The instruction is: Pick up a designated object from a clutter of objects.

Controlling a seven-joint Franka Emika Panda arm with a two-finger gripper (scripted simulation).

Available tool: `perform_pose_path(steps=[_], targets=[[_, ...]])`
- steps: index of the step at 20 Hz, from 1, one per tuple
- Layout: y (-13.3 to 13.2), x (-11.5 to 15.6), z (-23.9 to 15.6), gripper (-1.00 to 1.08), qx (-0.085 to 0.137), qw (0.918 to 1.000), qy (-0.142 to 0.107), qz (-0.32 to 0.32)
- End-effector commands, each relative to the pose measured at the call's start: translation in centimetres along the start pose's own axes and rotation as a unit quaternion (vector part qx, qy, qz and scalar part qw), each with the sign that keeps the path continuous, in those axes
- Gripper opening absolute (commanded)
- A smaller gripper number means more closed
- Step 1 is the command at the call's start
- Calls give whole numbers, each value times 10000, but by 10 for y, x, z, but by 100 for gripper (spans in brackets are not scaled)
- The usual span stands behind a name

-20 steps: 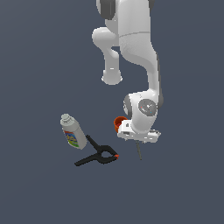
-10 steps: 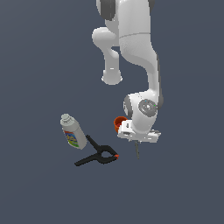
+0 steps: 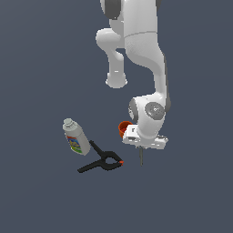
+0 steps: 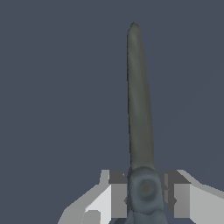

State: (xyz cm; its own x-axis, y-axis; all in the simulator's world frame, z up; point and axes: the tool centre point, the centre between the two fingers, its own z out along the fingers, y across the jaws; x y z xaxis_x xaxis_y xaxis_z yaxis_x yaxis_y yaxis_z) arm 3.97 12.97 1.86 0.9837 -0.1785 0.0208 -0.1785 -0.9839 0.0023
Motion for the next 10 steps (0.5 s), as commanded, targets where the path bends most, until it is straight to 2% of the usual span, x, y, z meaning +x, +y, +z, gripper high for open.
perform_pose_path(steps=[1,5,10], targets=[[-3,7,-10,-100,-4,9999,109,62],[-7,24,-33,-100,-26,9991,363,223],[-15,50,-74,-100,-66,9956,794,496]])
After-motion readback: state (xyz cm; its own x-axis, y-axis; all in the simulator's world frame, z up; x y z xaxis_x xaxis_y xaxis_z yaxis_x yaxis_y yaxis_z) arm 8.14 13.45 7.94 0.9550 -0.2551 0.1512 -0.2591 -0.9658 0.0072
